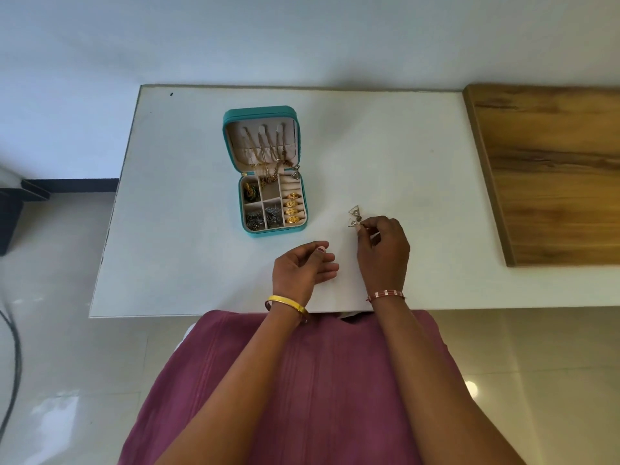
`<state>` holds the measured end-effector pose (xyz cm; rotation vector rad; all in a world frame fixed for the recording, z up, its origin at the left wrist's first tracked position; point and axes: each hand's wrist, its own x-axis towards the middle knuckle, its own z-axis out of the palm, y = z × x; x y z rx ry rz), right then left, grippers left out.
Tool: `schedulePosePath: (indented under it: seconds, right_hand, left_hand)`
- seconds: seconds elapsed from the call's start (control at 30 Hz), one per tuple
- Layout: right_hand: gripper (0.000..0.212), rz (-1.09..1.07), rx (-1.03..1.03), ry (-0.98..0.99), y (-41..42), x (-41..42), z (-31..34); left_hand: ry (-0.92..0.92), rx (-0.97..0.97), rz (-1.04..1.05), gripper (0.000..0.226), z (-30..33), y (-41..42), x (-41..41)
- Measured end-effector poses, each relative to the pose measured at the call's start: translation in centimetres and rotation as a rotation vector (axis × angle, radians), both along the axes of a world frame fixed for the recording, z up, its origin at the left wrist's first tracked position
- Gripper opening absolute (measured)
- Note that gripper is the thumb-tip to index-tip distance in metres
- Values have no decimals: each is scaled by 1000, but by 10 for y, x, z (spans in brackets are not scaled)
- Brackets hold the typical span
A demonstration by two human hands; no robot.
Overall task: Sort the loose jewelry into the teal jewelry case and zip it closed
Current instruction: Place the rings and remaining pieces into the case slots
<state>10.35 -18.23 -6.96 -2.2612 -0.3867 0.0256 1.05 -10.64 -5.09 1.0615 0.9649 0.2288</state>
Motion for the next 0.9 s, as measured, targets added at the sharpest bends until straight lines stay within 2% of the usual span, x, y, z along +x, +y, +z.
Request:
schedulePosePath:
  seconds: [0.07, 0.17, 0.27, 0.4, 0.47, 0.53, 0.6, 0.7, 0.8, 0.9]
  right_hand:
    - [3, 32, 115, 22, 1, -8, 9]
    - [6, 177, 168, 45, 3, -24, 18]
    - [12, 338, 71, -15, 6, -38, 20]
    - [17, 396, -151, -216, 8, -37, 17]
    - [21, 433, -219, -289, 6, -35, 14]
    - [20, 465, -201, -245, 5, -34, 12]
    - [18, 441, -104, -132, 5, -31, 13]
    - [18, 276, 46, -38, 5, -20, 12]
    - [20, 72, 10, -51, 4, -6, 7]
    - [29, -10, -69, 12, 10, 1, 3]
  left_hand:
    - [-6, -3, -5, 18, 0, 0, -1]
    - [-42, -29, 9, 21, 2, 0, -3]
    - [-58, -60, 50, 23, 3, 1, -6]
    - [-113, -215, 138, 27, 4, 5, -9]
    - [-134, -192, 132, 21, 3, 5, -11]
    - [-124, -108, 109, 14, 0, 4, -12]
    - [-116, -94, 125, 15, -2, 3, -12]
    - [-143, -148, 153, 13, -2, 4, -11]
    - [-157, -169, 138, 12, -4, 5, -11]
    - [-158, -186, 132, 12, -5, 7, -12]
